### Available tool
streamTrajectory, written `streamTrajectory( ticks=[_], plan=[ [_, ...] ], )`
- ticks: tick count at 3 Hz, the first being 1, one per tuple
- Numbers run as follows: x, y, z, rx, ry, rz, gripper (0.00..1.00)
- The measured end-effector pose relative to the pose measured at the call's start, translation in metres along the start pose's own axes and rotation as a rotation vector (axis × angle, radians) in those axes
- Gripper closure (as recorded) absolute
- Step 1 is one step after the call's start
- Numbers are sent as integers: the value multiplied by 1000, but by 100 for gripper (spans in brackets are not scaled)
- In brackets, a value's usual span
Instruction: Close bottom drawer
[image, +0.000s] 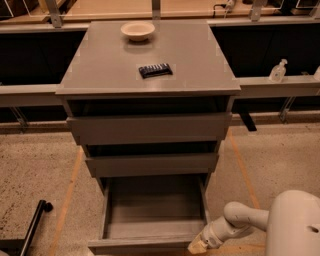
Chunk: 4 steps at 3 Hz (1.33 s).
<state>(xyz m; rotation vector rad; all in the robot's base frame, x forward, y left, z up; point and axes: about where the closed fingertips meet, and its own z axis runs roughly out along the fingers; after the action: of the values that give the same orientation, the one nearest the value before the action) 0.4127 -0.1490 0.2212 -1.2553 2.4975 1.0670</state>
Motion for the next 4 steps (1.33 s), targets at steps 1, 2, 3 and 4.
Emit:
streamTrajectory(
  ticks=[1, 2, 3, 4],
  plan=[
    [0, -30, 20, -2, -35, 38, 100],
    [0, -30, 20, -2, -34, 38, 100],
    [-1, -37, 22, 9, -43, 42, 100],
    [-16, -58, 25, 36, -44, 3, 100]
  ],
)
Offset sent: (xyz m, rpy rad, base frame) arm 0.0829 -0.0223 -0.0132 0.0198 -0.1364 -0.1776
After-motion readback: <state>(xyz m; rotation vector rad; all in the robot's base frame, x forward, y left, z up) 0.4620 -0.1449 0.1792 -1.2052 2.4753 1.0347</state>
